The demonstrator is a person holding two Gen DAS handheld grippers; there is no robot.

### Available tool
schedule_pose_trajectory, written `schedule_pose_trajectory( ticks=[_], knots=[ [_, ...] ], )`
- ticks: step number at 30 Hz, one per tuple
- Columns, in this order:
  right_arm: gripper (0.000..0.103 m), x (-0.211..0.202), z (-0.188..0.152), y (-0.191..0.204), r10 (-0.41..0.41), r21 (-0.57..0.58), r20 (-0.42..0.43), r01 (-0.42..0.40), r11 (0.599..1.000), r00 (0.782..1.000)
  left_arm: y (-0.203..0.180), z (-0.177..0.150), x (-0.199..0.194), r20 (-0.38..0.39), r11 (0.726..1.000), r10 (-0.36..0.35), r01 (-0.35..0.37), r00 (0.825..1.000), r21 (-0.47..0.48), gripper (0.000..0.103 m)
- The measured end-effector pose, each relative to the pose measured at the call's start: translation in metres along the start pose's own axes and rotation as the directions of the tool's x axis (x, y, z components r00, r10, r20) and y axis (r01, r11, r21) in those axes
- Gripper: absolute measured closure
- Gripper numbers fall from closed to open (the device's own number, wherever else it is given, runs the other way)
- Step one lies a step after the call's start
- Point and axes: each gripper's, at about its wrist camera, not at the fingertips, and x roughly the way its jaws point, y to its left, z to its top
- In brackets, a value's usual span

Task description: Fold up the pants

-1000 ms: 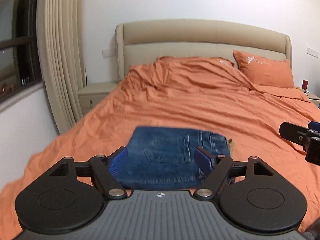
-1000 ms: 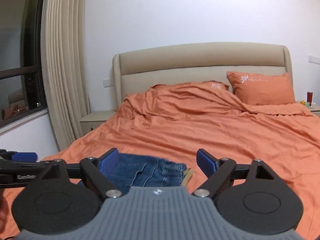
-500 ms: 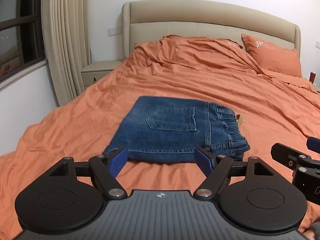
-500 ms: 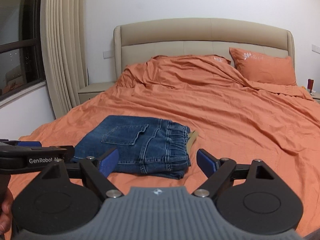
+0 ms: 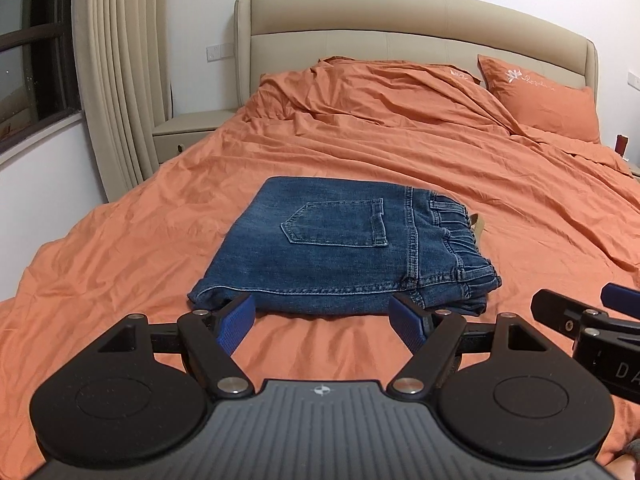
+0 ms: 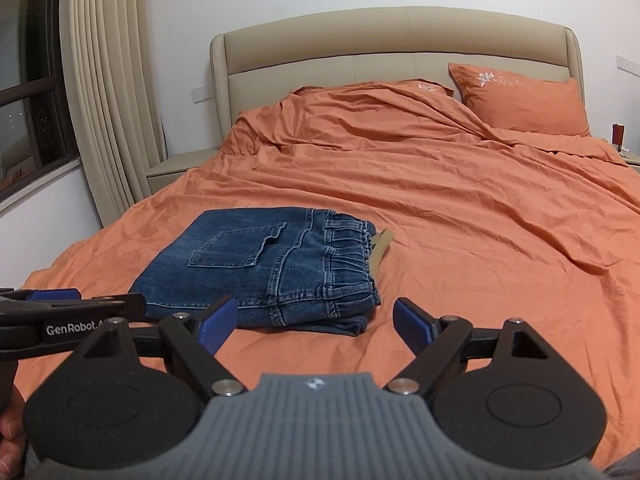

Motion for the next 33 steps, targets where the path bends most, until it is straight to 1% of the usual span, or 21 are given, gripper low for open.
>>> schedule_pose_trajectory(
  ticks=[33],
  knots=[
    [0.022,-0.0095,0.0001,0.0011,0.017,-0.010,0.016,-0.017,1.000,1.000,0.0011,0.0008,0.0046,-0.015,1.000,-0.004,0.004,1.000,0.016,0.014]
  ],
)
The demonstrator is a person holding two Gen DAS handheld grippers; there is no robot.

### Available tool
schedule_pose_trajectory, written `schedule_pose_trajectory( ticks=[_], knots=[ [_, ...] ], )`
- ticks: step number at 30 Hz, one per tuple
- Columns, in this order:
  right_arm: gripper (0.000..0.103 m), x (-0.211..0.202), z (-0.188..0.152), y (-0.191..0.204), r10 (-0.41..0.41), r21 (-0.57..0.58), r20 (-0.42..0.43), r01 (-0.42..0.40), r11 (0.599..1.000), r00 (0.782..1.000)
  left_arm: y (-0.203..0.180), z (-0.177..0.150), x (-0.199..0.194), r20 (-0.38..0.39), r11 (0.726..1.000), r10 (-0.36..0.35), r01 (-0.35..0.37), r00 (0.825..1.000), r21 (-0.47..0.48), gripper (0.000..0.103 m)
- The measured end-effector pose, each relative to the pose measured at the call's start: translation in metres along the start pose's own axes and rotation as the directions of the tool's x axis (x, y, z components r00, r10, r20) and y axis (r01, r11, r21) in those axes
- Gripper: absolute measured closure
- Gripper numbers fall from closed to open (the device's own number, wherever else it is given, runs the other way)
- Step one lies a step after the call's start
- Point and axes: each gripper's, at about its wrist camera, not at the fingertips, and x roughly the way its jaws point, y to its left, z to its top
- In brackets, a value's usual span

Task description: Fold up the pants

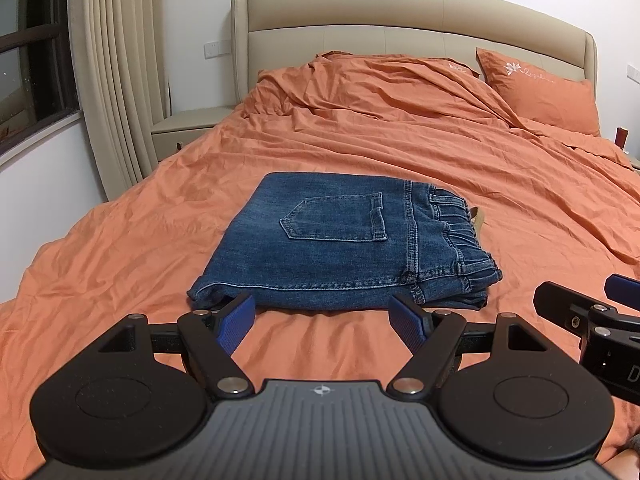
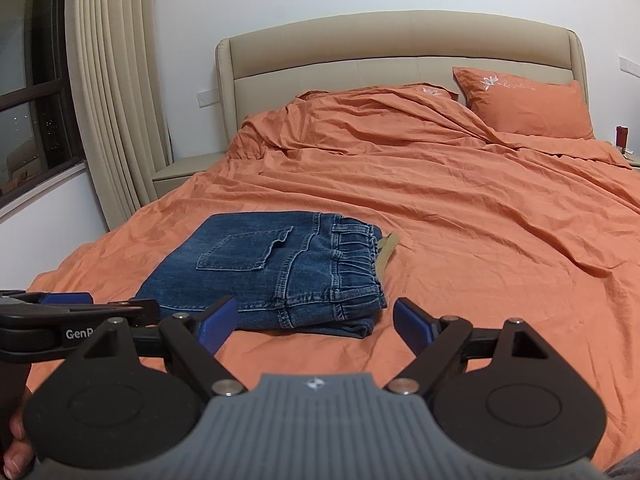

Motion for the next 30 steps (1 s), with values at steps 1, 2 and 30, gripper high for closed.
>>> schedule_pose_trajectory(
  ticks=[1,2,30],
  knots=[
    [0.022,-0.0002,0.0001,0.0002,0.001,-0.001,0.000,-0.001,1.000,1.000,0.0001,0.0000,-0.0001,0.000,1.000,0.000,0.000,1.000,0.001,0.014],
    [0.022,-0.0002,0.0002,0.0006,0.003,-0.002,0.001,-0.003,1.000,1.000,0.0002,0.0000,0.0003,0.000,1.000,0.000,0.000,1.000,-0.001,0.014],
    [0.022,0.0053,0.0013,-0.0014,-0.009,-0.003,-0.019,0.009,1.000,1.000,0.0011,0.0008,0.0032,-0.008,1.000,-0.025,0.025,1.000,0.016,0.014]
  ],
)
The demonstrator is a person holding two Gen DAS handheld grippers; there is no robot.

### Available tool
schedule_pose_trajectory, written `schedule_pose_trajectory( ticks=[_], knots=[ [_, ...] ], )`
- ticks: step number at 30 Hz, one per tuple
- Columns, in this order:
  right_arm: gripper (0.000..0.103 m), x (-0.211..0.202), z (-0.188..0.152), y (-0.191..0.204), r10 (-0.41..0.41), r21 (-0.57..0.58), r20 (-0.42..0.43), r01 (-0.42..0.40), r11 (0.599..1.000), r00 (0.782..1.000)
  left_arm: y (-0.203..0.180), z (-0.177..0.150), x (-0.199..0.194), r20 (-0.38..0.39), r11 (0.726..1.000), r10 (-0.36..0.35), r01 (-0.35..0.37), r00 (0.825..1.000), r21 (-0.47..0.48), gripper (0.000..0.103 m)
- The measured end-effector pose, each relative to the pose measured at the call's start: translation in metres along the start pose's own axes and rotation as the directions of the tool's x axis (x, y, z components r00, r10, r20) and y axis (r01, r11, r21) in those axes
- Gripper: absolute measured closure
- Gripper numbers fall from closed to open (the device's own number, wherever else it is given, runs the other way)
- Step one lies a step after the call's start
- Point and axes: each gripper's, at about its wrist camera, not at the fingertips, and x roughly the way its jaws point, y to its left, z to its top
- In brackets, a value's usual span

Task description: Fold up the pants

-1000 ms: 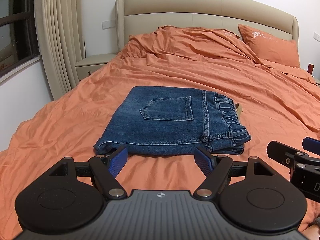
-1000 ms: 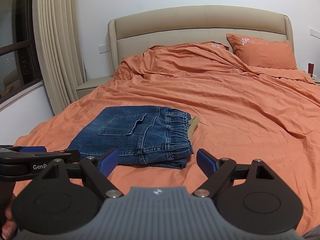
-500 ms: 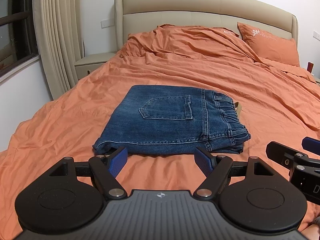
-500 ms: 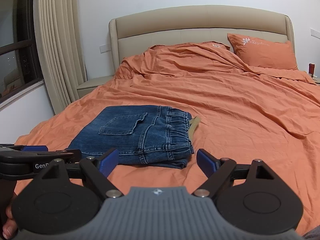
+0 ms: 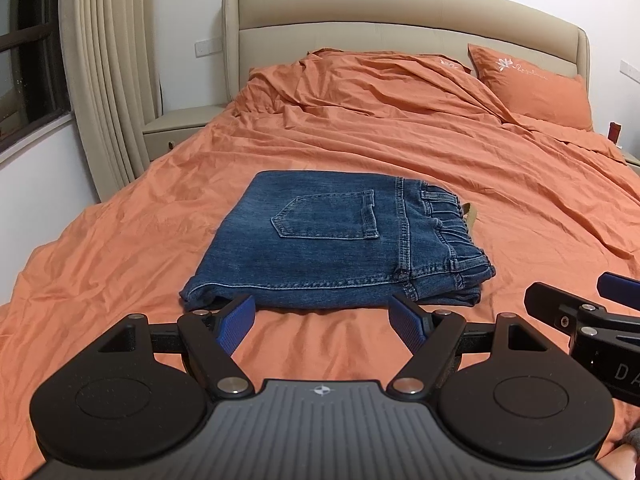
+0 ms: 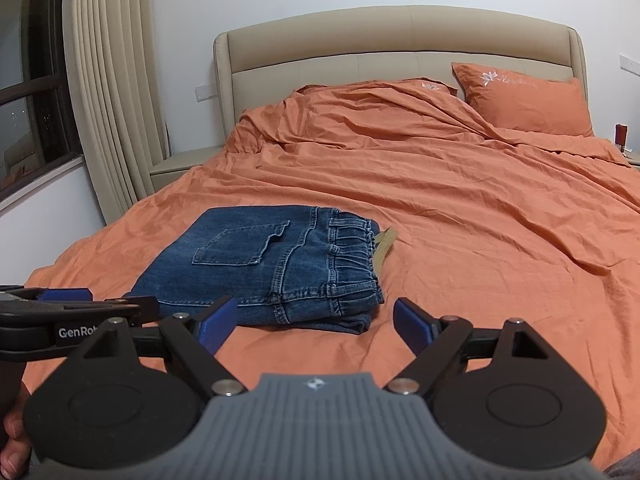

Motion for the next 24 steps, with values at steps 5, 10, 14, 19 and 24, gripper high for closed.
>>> schedule_pose_trajectory(
  ticks=[5,10,14,19,24],
  knots=[
    [0.022,-0.0002,-0.0015,0.0008,-0.003,0.003,-0.005,0.003,1.000,1.000,0.0013,0.0014,0.0010,-0.001,1.000,-0.003,0.003,1.000,0.001,0.014],
    [0.022,-0.0004,-0.0014,0.0006,-0.002,0.003,-0.006,0.002,1.000,1.000,0.0017,0.0017,0.0010,-0.001,1.000,-0.002,0.002,1.000,0.001,0.014],
    [0.022,-0.0007,-0.0011,0.0004,0.000,0.002,-0.006,0.000,1.000,1.000,0.0007,0.0016,-0.0006,0.001,1.000,0.005,-0.005,1.000,0.009,0.014],
    [0.022,-0.0024,-0.0009,0.0008,0.001,-0.008,-0.003,-0.001,1.000,1.000,0.0005,0.0021,-0.0021,0.004,1.000,0.014,-0.014,1.000,0.011,0.014],
    [0.022,-0.0032,-0.0014,0.0013,0.002,-0.012,-0.002,-0.002,1.000,1.000,0.0003,0.0019,-0.0024,0.006,1.000,0.018,-0.018,1.000,0.013,0.014]
  ],
)
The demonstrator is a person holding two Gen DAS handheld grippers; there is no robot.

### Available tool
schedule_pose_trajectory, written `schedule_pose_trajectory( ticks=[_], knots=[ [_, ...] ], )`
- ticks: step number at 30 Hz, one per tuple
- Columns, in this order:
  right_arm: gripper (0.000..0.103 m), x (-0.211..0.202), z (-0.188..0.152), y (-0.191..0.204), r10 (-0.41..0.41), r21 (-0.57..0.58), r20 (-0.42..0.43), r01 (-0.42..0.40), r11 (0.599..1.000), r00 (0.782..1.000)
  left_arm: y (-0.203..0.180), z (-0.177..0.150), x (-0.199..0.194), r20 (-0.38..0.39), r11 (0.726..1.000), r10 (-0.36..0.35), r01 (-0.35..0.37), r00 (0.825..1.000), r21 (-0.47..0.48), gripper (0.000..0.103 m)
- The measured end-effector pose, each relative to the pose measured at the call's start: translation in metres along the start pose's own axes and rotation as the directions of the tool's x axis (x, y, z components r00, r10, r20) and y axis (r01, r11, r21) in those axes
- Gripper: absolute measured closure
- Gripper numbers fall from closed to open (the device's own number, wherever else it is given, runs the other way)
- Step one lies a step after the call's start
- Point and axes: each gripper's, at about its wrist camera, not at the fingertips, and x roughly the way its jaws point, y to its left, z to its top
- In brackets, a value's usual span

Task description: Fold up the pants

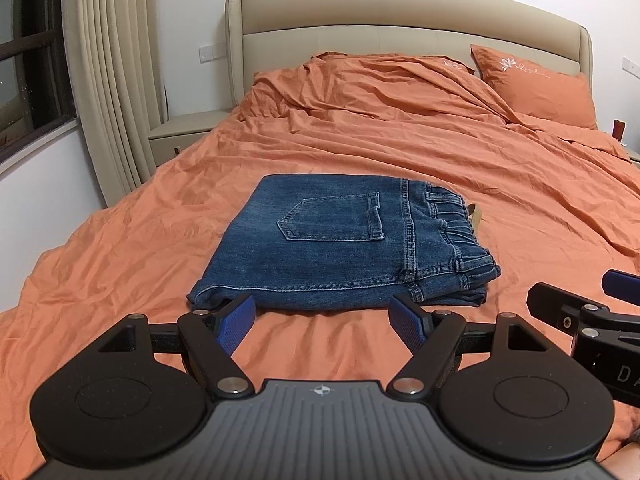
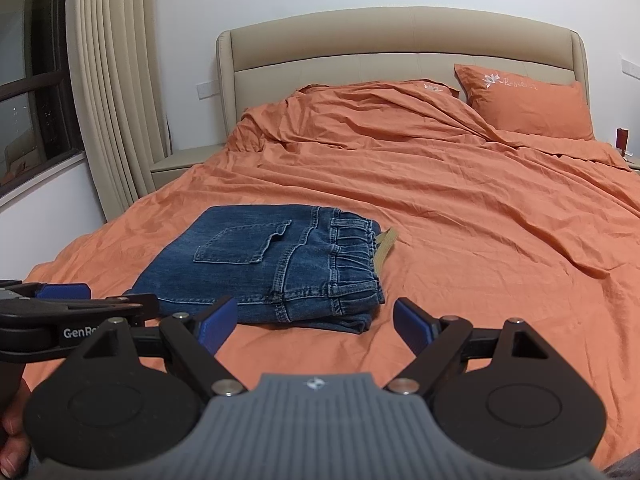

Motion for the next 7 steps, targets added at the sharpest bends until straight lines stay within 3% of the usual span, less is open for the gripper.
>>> schedule_pose_trajectory(
  ticks=[7],
  knots=[
    [0.022,-0.0021,0.0000,-0.0001,-0.001,-0.001,-0.002,0.001,1.000,1.000,-0.0005,0.0025,-0.0018,0.008,1.000,0.010,-0.011,1.000,0.019,0.015]
  ],
)
